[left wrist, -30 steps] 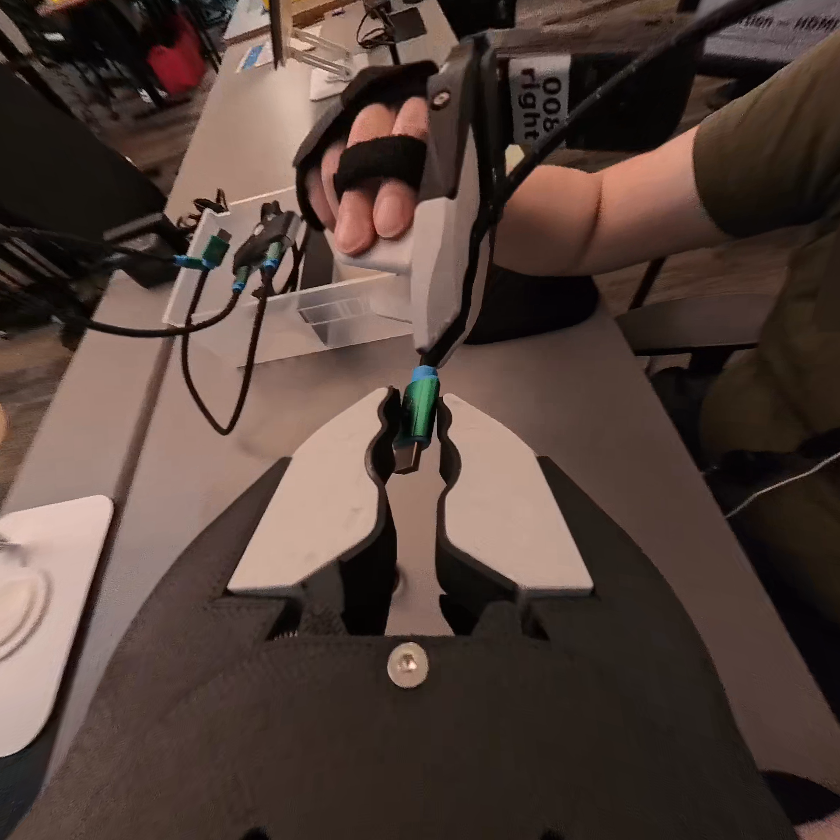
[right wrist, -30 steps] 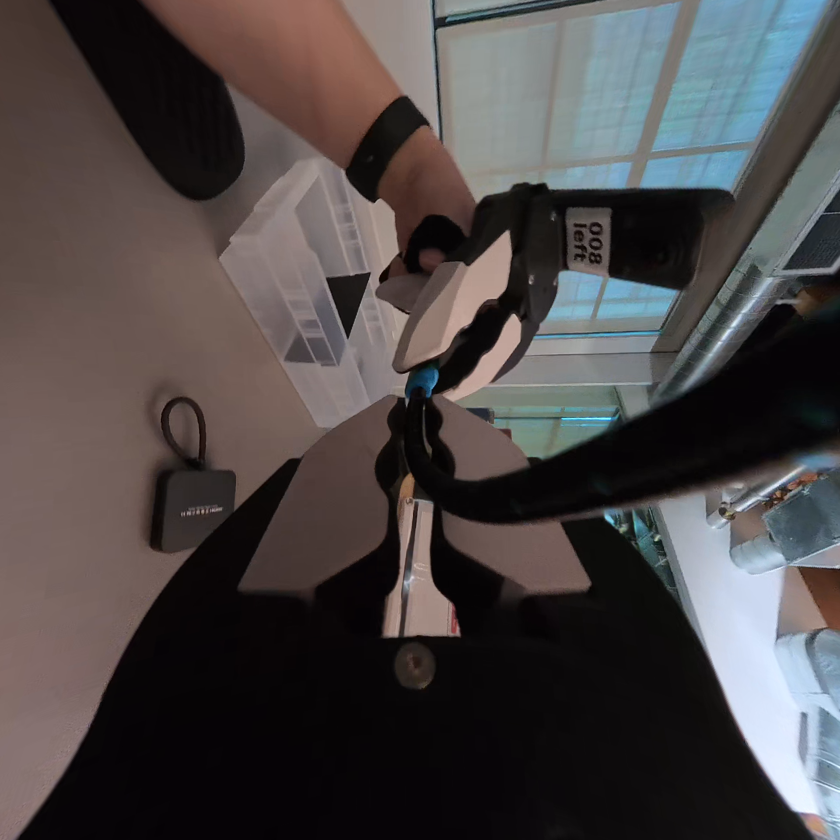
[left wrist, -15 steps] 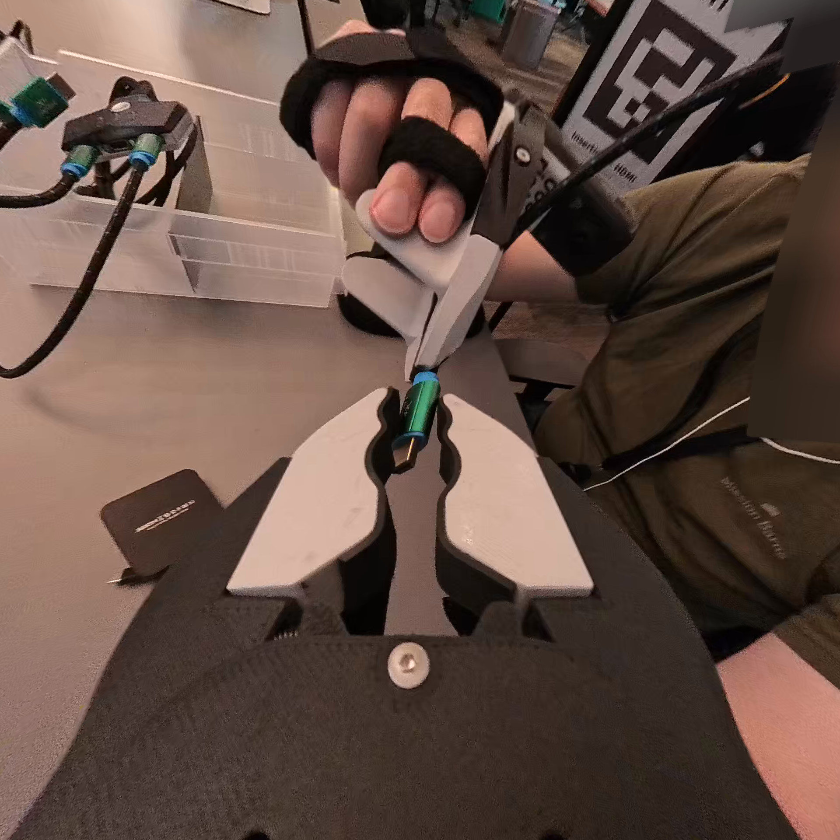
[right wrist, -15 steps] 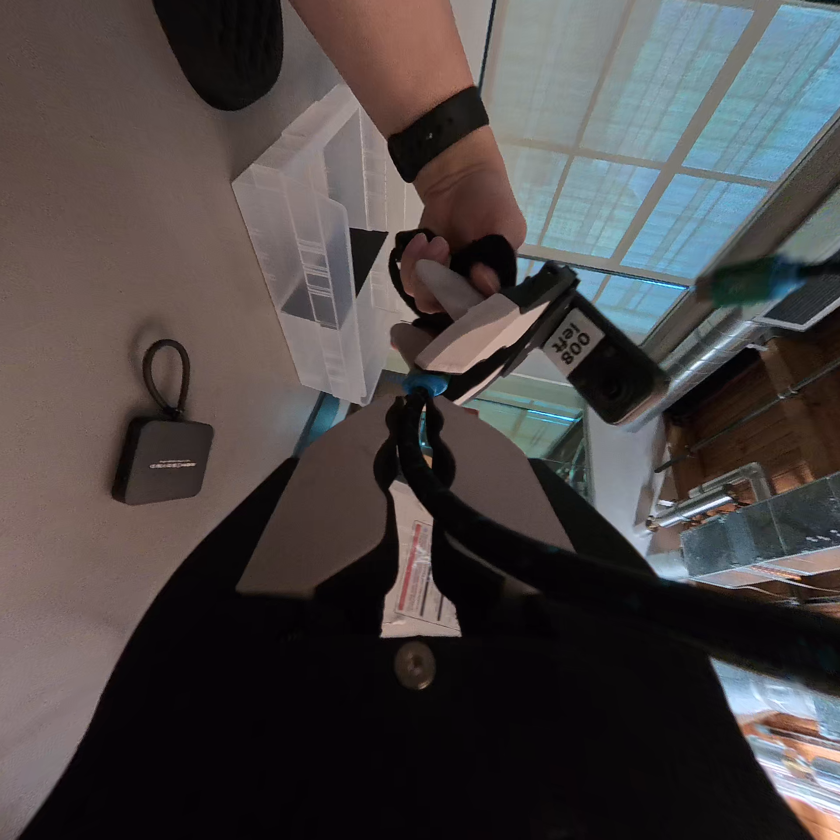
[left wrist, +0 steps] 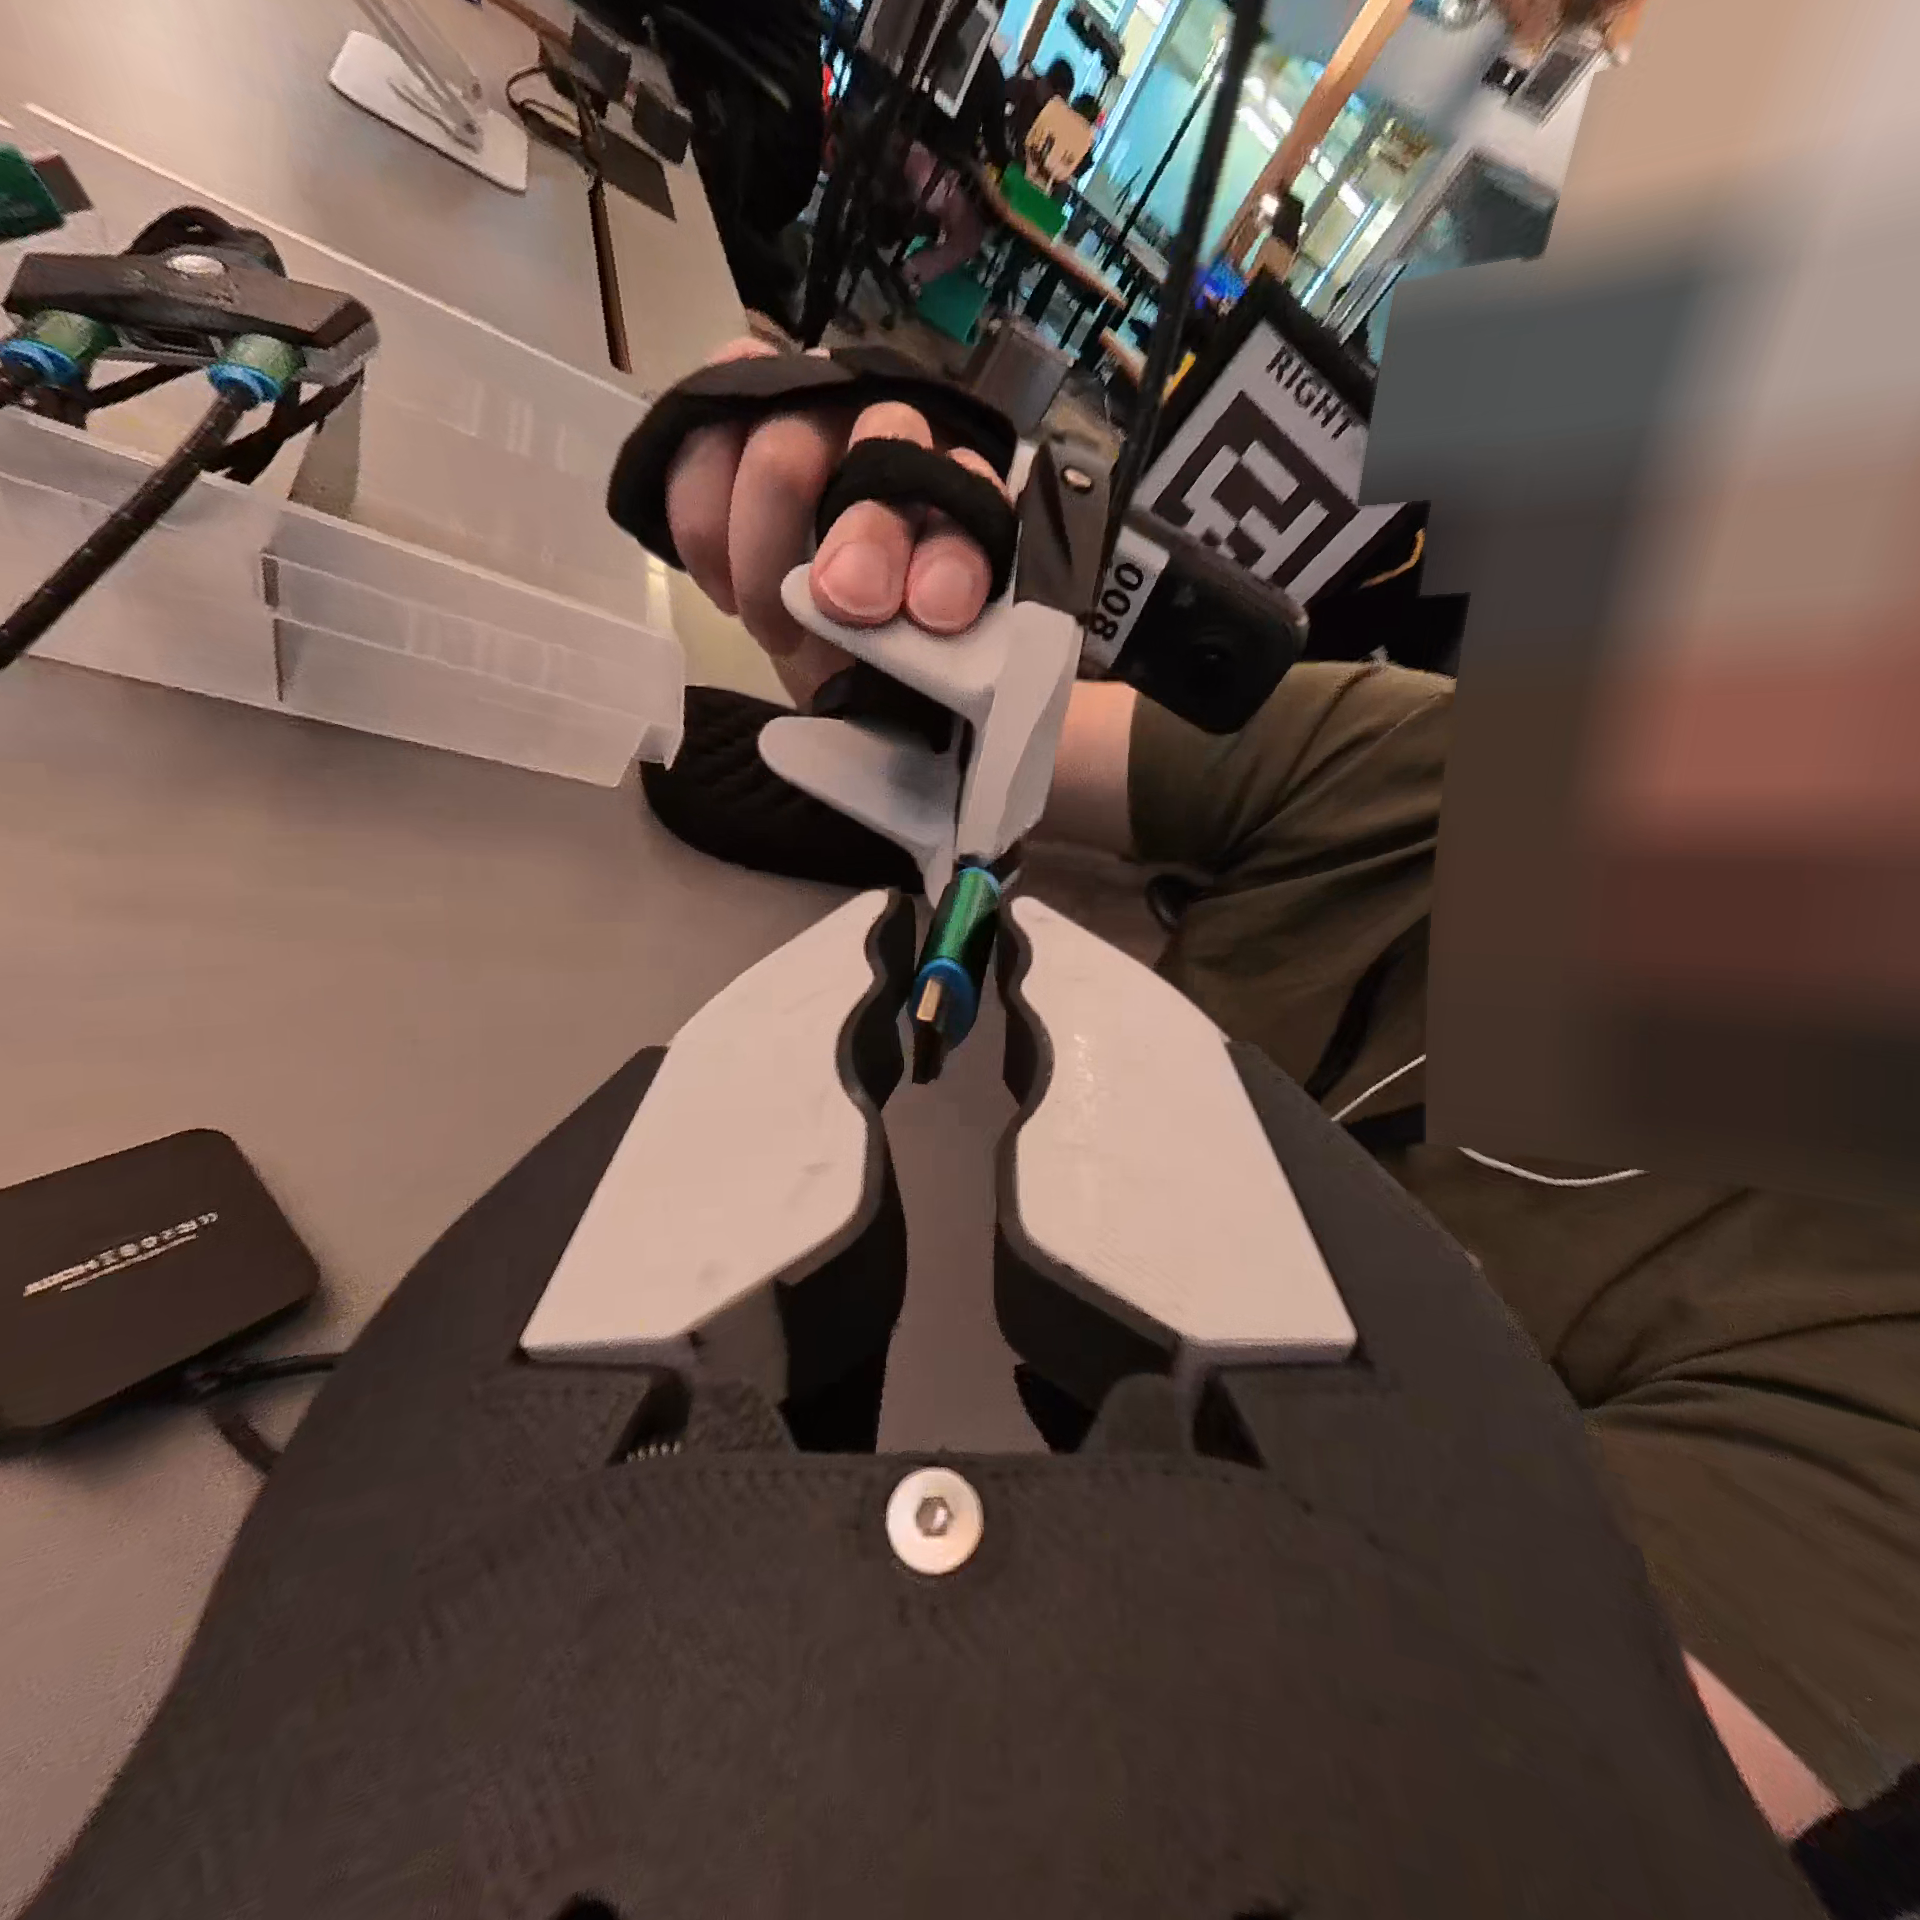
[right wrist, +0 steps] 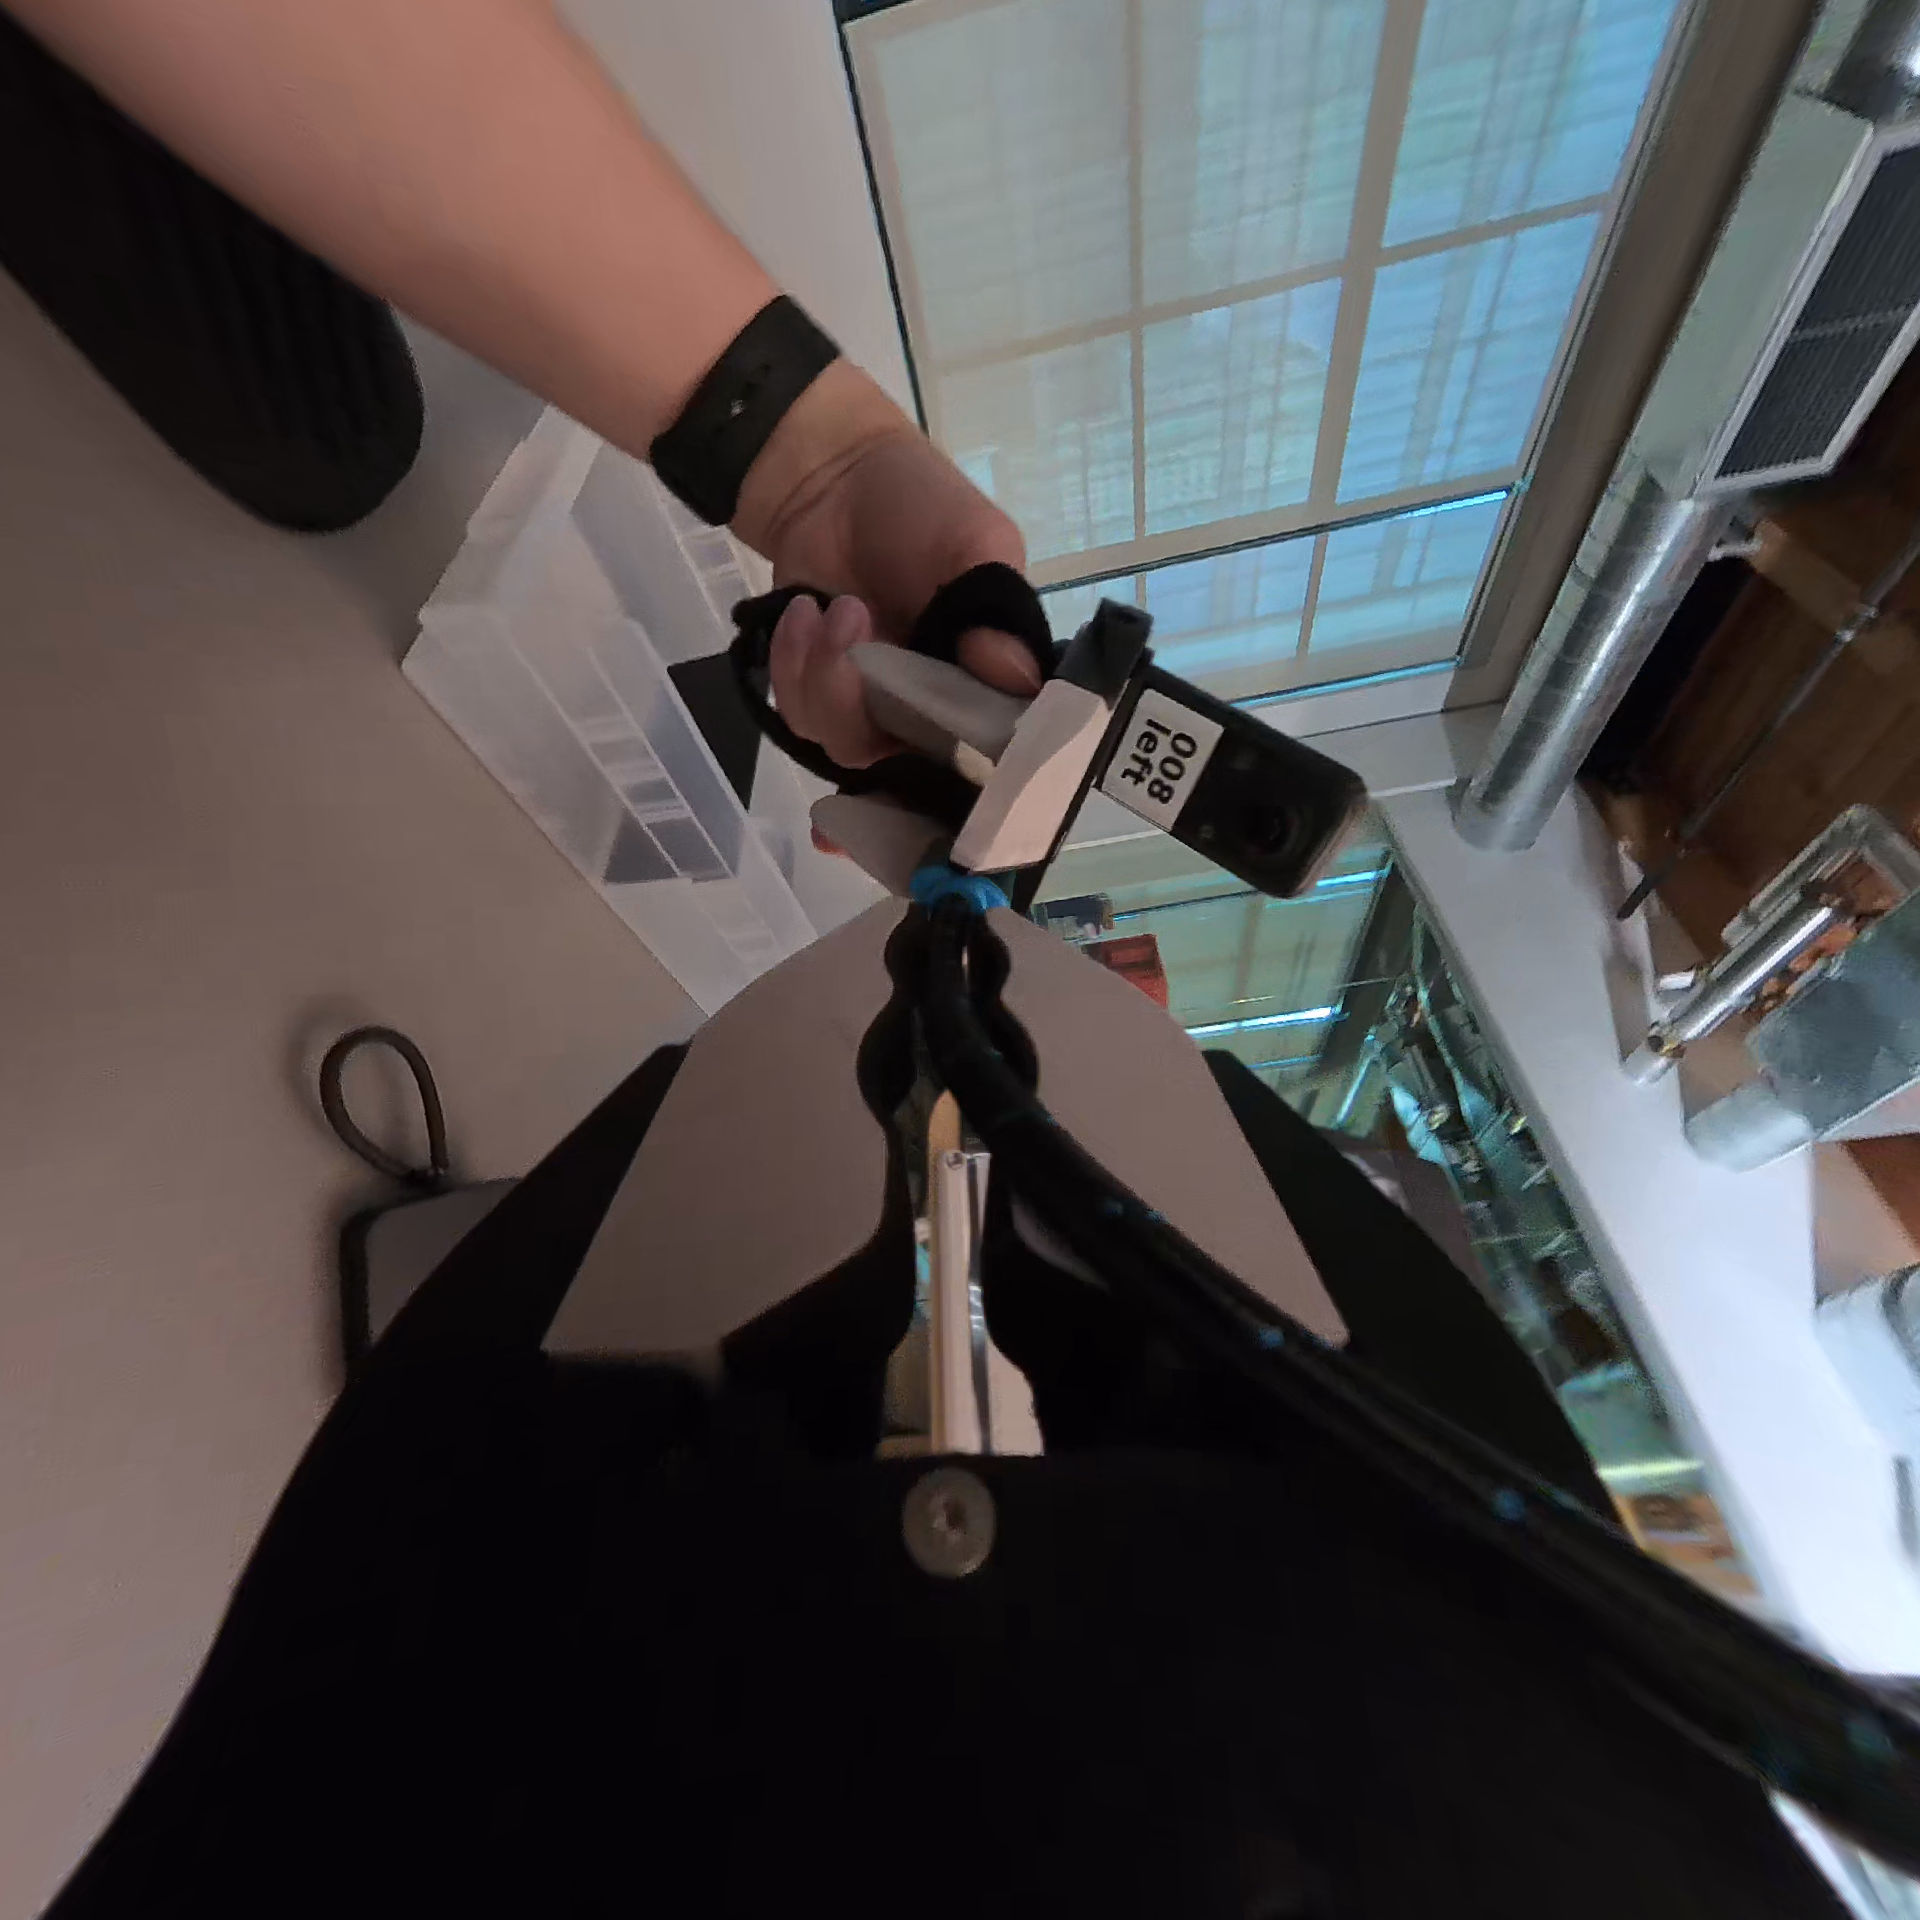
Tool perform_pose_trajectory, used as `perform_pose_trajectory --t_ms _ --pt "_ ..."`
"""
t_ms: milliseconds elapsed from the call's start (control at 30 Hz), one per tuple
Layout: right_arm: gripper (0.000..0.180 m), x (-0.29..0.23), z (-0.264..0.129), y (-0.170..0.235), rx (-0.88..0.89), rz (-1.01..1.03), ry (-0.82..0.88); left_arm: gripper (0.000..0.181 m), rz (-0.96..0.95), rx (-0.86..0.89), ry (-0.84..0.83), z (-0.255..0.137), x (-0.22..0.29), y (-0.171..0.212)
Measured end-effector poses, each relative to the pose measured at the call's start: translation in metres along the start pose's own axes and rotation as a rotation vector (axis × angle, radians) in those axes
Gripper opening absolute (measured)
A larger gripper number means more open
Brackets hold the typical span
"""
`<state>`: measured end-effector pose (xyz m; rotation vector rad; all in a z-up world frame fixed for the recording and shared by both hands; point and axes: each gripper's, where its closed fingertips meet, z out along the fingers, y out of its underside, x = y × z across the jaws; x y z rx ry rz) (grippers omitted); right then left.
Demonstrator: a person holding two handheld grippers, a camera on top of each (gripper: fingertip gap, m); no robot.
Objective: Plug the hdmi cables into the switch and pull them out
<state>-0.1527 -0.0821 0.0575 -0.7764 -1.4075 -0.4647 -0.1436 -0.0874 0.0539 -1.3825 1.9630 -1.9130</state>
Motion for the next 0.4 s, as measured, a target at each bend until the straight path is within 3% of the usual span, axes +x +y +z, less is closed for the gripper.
perform_pose_trajectory --t_ms 400 --pt "0.007 0.026 -0.009 0.011 0.059 0.296 0.057 0.015 -0.081 0.185 0.064 -0.007 -0.004 -0.025"
